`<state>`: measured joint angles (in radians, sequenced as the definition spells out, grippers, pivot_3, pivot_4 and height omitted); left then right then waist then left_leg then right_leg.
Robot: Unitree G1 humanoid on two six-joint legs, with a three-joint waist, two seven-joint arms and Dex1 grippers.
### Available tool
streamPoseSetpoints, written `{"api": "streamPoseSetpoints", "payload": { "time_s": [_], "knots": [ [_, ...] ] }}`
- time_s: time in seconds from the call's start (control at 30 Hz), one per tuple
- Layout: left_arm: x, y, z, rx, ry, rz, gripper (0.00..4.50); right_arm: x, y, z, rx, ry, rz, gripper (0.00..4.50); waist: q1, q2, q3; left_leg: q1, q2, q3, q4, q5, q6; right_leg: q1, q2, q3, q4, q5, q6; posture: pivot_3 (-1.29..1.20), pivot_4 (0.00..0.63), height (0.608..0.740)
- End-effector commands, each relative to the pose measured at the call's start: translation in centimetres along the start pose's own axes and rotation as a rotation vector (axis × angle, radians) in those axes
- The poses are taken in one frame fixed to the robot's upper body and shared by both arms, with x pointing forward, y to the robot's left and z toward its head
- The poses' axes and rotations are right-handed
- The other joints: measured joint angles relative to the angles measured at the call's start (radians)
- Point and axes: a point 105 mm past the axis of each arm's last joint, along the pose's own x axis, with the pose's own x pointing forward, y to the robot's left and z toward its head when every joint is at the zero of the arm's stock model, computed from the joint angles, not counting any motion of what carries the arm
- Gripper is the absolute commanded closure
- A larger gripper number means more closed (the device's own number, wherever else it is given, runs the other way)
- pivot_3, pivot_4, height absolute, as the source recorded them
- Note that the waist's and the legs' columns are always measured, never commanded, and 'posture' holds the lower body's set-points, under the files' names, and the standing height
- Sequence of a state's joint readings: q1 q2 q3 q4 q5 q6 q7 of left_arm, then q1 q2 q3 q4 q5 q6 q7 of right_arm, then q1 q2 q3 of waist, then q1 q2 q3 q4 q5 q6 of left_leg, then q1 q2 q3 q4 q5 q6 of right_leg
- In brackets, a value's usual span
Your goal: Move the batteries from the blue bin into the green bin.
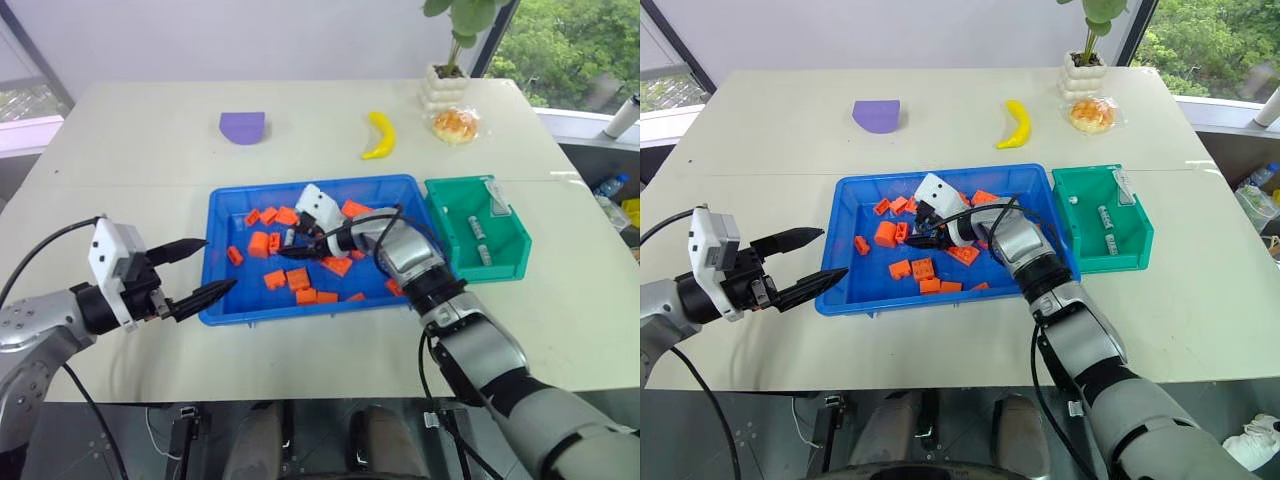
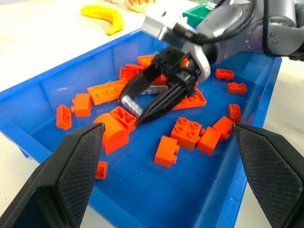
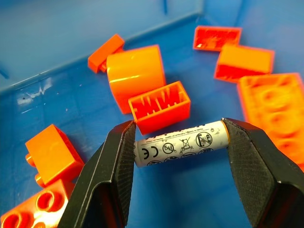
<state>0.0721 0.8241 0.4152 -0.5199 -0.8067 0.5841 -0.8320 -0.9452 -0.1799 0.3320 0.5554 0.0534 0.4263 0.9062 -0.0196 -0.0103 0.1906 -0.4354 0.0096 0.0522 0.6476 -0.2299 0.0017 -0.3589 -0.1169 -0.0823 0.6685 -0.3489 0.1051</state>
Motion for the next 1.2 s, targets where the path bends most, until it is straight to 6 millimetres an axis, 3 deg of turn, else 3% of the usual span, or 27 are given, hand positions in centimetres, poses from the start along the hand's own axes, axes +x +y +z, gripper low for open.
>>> {"api": "streamPoseSetpoints", "payload": {
  "time_s": [0.03, 0.3, 0.43, 0.67, 0.87, 1.17, 1.2],
  "knots": [
    [0.1, -0.1, 0.9, 0.036, -0.023, -0.014, 0.00, -2.0, -1.1, 2.4, -0.056, -0.057, -0.042, 2.28, 0.001, 0.000, 0.000, 0.000, 0.000, 0.000, 0.000, 0.000, 0.000, 0.000, 0.000, 0.000, 0.000, 0.000, 0.000, 0.00, 0.150, 0.739],
    [2.5, -0.3, 2.8, 0.061, -0.080, -0.200, 0.00, -10.6, -4.9, 6.2, -0.114, -0.097, -0.233, 2.28, 0.010, 0.000, 0.000, -0.001, -0.001, 0.000, 0.001, 0.000, 0.000, 0.000, -0.001, 0.000, 0.000, 0.000, 0.000, 0.00, 0.150, 0.739],
    [4.5, 0.3, 3.8, 0.091, -0.116, -0.280, 0.00, -15.7, -6.7, 5.7, -0.138, -0.035, -0.380, 2.28, 0.009, 0.000, 0.000, -0.001, -0.001, 0.000, 0.000, 0.000, 0.000, 0.000, 0.000, 0.000, -0.001, 0.000, 0.000, 0.00, 0.150, 0.739],
    [7.7, 0.7, 4.0, 0.079, -0.162, -0.385, 0.00, -22.1, -7.0, 2.9, -0.067, 0.062, -0.561, 2.28, 0.008, 0.000, 0.000, -0.001, -0.001, 0.001, 0.000, 0.000, 0.001, 0.000, 0.000, 0.000, -0.001, 0.000, 0.000, 0.00, 0.150, 0.739],
    [9.5, 1.0, 3.6, 0.067, -0.174, -0.434, 0.00, -25.6, -6.3, -0.3, 0.021, 0.134, -0.680, 2.28, 0.010, 0.000, 0.001, -0.001, -0.001, 0.002, 0.001, 0.000, 0.001, 0.001, 0.000, 0.000, -0.002, 0.000, 0.000, 0.00, 0.150, 0.739],
    [9.6, 1.7, 3.6, 0.067, -0.178, -0.420, 0.00, -27.1, -6.2, -3.6, 0.072, 0.213, -0.761, 2.28, 0.010, 0.000, 0.000, -0.001, -0.001, 0.001, 0.001, 0.000, 0.001, 0.001, 0.000, 0.000, -0.002, 0.000, 0.000, 0.00, 0.150, 0.739],
    [9.4, 1.8, 3.6, 0.068, -0.177, -0.413, 0.00, -27.2, -6.3, -3.8, 0.074, 0.221, -0.767, 1.78, 0.010, 0.000, 0.001, -0.001, -0.001, 0.001, 0.001, 0.000, 0.001, 0.001, 0.000, 0.000, -0.002, 0.000, 0.000, 0.00, 0.150, 0.739]
  ]
}}
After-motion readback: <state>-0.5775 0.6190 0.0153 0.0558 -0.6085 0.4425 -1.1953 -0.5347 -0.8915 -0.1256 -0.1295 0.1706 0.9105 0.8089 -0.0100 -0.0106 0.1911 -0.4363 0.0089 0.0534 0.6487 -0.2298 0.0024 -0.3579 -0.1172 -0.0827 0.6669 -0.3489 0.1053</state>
